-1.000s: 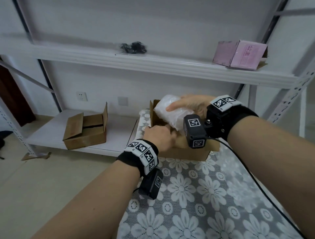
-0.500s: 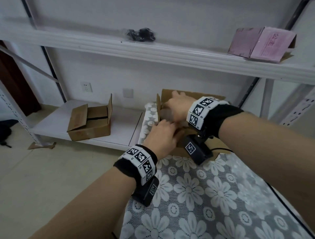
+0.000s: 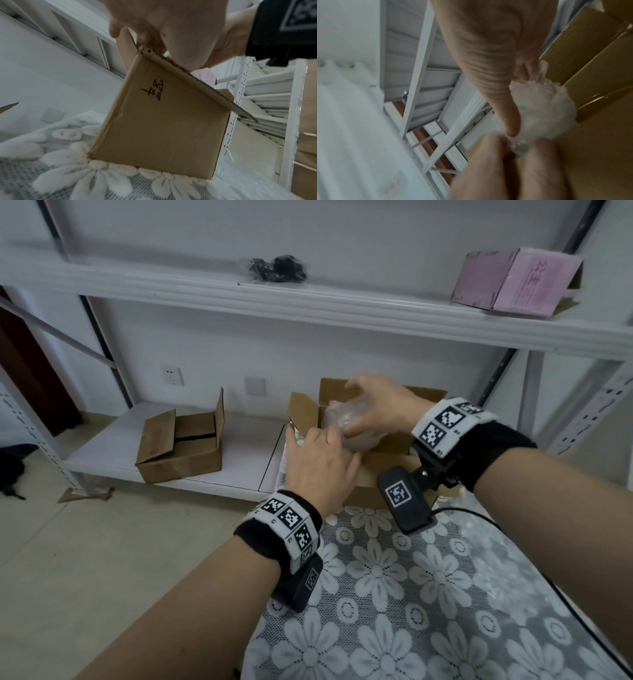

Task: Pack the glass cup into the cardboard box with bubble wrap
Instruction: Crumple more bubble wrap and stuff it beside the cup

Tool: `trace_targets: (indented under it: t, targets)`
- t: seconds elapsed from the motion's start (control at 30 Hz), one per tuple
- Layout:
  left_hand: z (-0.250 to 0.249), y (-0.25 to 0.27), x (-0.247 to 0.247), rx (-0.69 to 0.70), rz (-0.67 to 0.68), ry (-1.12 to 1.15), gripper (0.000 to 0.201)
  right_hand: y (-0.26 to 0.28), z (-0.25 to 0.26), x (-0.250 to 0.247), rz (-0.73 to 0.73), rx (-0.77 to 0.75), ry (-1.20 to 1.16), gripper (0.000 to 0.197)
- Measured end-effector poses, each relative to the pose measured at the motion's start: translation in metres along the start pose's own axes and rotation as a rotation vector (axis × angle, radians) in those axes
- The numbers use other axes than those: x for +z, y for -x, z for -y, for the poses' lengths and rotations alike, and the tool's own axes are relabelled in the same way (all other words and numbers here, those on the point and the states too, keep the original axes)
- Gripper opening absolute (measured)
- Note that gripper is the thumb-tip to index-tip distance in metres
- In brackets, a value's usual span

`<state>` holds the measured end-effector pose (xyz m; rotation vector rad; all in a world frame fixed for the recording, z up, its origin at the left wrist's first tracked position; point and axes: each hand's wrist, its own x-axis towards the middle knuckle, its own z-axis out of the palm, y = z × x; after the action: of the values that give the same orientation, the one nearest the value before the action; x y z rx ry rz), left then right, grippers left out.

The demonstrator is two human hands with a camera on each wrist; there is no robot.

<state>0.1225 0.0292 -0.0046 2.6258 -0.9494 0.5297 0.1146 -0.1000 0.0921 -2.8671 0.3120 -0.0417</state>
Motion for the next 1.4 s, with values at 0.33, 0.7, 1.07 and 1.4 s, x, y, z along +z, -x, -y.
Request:
trace_targets:
  t: [0.33, 0.7, 1.07, 1.4]
  targets:
    - [0.01, 0.0, 0.011, -0.018, -0.135, 0.201, 0.038, -0.001, 0.011, 0.045, 0.03, -0.164, 0.167, 0.022]
    - [0.007, -0.005, 0.001, 0.072, 0.127, -0.059, 0.05, 0.021, -0.013, 0.051, -0.217, -0.144, 0.133, 0.025]
    - [0.007, -0.035, -0.011, 0.025, 0.556, -0.052, 0.044, 0.01, -0.031, 0.064, 0.166, -0.25, 0.274, 0.053]
    - [-0.001, -0.023, -0.013, -0.112, 0.405, 0.138, 0.044, 0.045, -0.025, 0.067, -0.073, -0.148, 0.095, 0.036]
